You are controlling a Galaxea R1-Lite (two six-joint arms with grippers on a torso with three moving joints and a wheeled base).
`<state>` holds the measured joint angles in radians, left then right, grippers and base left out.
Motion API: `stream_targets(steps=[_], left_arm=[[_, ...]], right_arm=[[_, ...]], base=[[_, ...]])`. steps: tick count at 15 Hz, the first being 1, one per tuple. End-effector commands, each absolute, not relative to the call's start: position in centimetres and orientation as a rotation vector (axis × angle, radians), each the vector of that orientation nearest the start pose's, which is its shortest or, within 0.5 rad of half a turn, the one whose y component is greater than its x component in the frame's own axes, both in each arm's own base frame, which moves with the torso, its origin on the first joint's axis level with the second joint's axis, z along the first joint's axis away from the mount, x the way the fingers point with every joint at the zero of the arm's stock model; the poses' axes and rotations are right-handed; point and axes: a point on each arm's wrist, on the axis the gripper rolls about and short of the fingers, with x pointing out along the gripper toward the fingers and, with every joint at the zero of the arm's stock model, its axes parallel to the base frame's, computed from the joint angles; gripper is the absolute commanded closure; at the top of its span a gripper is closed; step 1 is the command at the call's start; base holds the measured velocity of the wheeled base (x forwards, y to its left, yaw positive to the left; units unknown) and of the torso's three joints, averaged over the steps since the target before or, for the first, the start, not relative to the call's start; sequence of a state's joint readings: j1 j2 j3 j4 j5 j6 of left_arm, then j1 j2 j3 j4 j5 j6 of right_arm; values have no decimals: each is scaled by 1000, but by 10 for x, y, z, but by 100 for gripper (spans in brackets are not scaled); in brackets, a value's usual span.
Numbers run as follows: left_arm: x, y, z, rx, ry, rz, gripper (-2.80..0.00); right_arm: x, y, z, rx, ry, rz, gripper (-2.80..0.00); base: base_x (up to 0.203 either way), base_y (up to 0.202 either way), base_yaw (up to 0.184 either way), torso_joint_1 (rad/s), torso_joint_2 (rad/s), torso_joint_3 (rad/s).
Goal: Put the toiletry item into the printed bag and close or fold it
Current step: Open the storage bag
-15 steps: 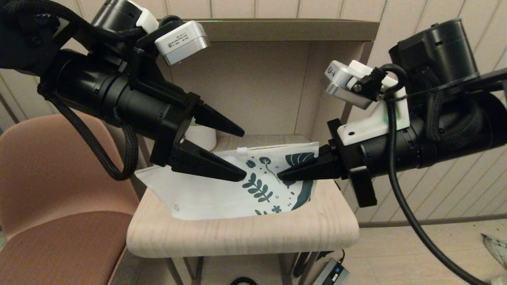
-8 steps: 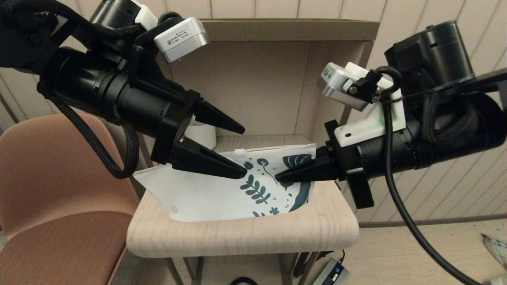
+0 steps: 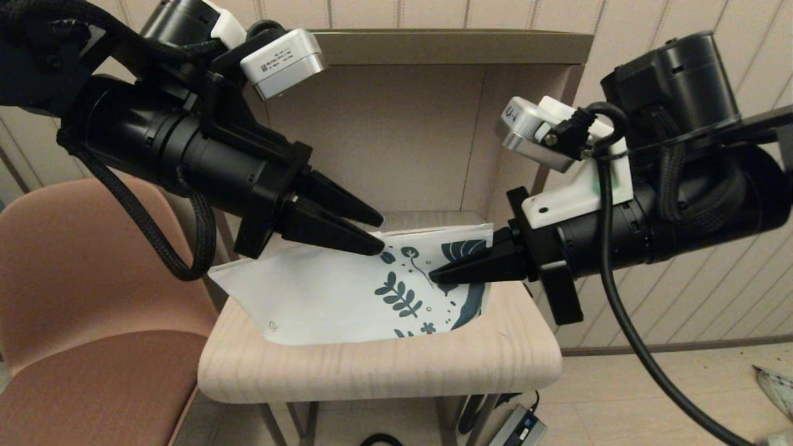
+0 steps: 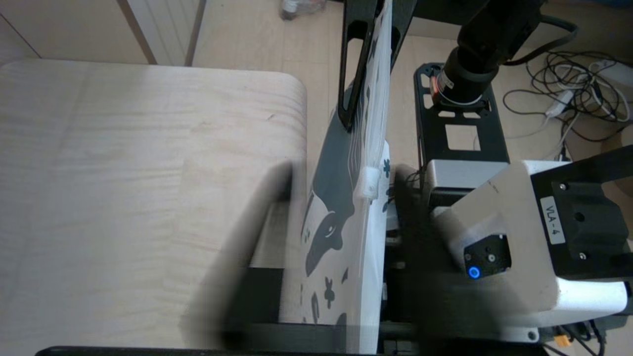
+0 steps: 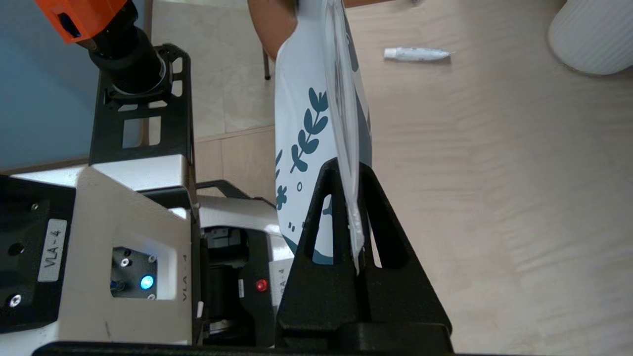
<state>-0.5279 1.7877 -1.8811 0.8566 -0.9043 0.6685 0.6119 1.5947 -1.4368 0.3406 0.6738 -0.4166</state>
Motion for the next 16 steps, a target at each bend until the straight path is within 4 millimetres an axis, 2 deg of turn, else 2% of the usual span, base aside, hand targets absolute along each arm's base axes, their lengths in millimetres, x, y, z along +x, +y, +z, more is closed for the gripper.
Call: stream_targets(steps=[1,8,16], left_arm=[[250,-166,319,366,329,-1565,0],[250,-164,320,367,317,-1560,0],[250,-143,308,352,371,-1514,0]], right_arm=[[219,172,300,-334,260,1354,0],[222,172,297,-333,257,1349,0],[221,162,306,-330,224,1318,0]], base=[[0,0,0,0,0,0],[0,0,0,0,0,0],[0,0,0,0,0,0]])
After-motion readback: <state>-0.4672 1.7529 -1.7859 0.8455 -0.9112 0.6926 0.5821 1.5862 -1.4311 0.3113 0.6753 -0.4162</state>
